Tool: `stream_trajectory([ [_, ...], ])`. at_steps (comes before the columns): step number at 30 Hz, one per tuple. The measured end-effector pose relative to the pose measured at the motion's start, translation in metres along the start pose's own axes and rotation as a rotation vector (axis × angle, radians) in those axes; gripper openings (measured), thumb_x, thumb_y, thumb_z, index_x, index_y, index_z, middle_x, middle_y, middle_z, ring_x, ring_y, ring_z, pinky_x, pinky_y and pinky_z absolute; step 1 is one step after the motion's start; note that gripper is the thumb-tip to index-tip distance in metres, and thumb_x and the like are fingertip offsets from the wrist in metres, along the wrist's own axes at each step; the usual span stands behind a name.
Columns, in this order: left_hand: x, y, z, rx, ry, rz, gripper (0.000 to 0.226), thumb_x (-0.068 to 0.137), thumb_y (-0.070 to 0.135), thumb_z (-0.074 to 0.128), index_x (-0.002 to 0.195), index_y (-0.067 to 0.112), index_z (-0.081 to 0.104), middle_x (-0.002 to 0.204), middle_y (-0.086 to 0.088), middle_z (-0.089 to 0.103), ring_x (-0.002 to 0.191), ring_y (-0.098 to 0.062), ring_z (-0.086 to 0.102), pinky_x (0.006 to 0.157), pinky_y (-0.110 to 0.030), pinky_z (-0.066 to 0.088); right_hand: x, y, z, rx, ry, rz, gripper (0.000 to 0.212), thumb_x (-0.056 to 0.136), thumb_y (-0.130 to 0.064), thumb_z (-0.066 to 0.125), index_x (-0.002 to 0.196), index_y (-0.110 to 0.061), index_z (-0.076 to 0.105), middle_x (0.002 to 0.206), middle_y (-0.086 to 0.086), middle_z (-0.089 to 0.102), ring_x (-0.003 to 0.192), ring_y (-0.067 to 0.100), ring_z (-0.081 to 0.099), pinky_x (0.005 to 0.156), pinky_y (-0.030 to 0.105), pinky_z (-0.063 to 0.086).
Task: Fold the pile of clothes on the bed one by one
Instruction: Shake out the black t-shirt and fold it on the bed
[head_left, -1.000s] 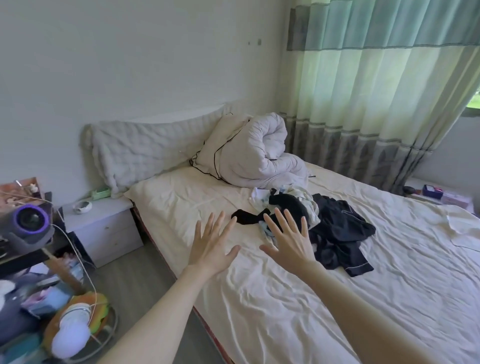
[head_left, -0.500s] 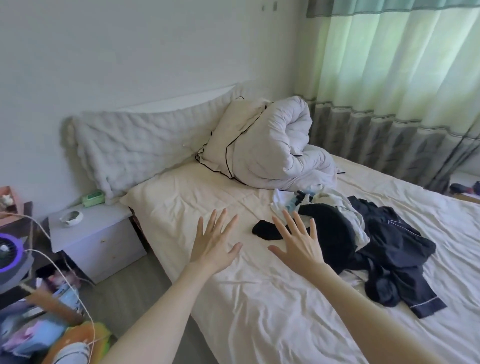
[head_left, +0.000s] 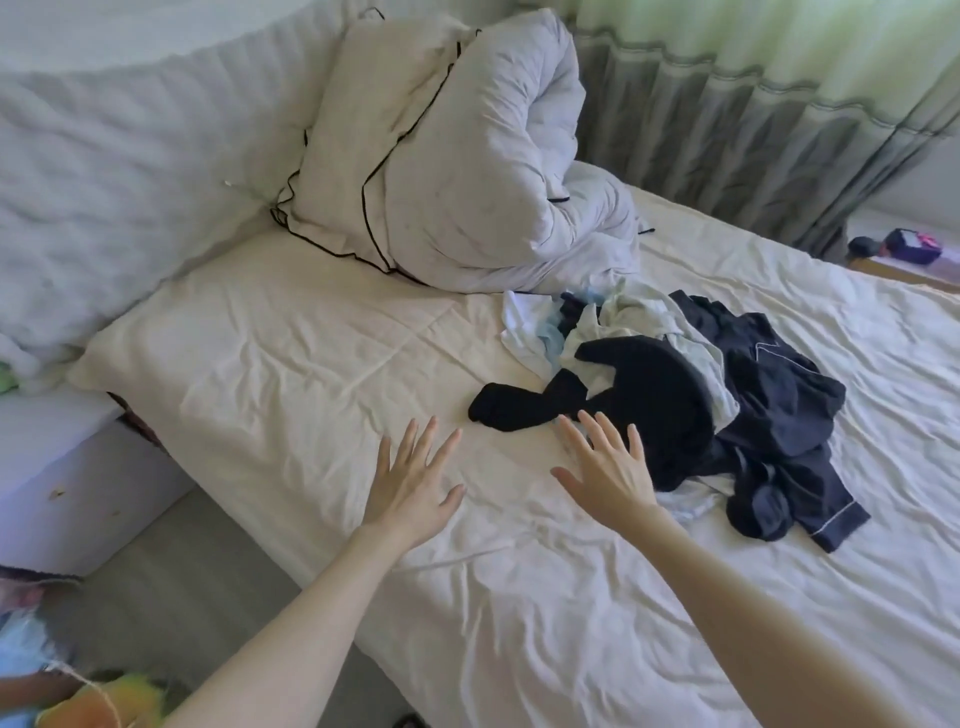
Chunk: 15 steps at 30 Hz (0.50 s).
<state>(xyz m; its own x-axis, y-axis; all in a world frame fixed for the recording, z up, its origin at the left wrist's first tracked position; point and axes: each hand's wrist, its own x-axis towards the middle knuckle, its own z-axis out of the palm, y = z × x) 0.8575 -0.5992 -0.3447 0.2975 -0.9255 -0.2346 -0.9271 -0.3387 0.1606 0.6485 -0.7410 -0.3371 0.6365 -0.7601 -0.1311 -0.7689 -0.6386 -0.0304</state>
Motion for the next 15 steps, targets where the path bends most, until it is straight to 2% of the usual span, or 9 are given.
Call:
stream_trajectory([
  [7,0.068,0.016,0.099,-0.064,-0.175,-0.004,0.066,0.097,0.049,0.030,0.150,0.031,-0.005,0.159,0.000,-0.014,0.145,-0.020,-0.016,0.115,-0.044,-0.008,0.075,0.084,0.072,-0.047,-0.087,0.153,0.057,0.098,-0.036,0.043,0.148,-0.017,0.025,0.152,0.006,0.030,0.143,0.023,0.021,0.114,0.044,0.015],
  [10,0.088,0.027,0.144,-0.079,-0.256,-0.001,0.066,0.098,0.048,0.030,0.150,0.031,-0.006,0.159,-0.001,-0.013,0.145,-0.021,-0.015,0.115,-0.044,-0.008,0.103,0.120,0.098,-0.030,0.020,0.275,0.046,0.095,-0.025,0.048,0.139,-0.011,0.040,0.134,0.012,0.048,0.122,0.030,0.043,0.097,0.041,0.033],
  [11,0.095,0.030,0.158,-0.091,-0.274,0.003,0.065,0.098,0.048,0.030,0.150,0.031,-0.006,0.159,-0.001,-0.014,0.145,-0.021,-0.015,0.115,-0.044,-0.008,0.112,0.132,0.105,-0.018,0.052,0.350,0.046,0.094,-0.023,0.051,0.138,-0.010,0.041,0.129,0.014,0.049,0.116,0.032,0.045,0.092,0.042,0.035],
  [13,0.107,0.038,0.185,-0.112,-0.316,0.005,0.065,0.098,0.047,0.029,0.150,0.031,-0.006,0.158,0.000,-0.015,0.145,-0.021,-0.016,0.116,-0.044,-0.008,0.127,0.154,0.120,0.009,0.055,0.494,0.057,0.092,-0.027,0.057,0.141,-0.010,0.035,0.134,0.015,0.043,0.118,0.035,0.041,0.091,0.046,0.036],
  [15,0.118,0.045,0.211,-0.104,-0.378,0.015,0.065,0.099,0.046,0.030,0.150,0.031,-0.006,0.158,0.000,-0.016,0.145,-0.021,-0.016,0.116,-0.045,-0.007,0.134,0.175,0.140,-0.024,-0.030,0.537,0.069,0.090,-0.035,0.060,0.145,-0.011,0.026,0.144,0.014,0.033,0.127,0.034,0.034,0.094,0.049,0.035],
])
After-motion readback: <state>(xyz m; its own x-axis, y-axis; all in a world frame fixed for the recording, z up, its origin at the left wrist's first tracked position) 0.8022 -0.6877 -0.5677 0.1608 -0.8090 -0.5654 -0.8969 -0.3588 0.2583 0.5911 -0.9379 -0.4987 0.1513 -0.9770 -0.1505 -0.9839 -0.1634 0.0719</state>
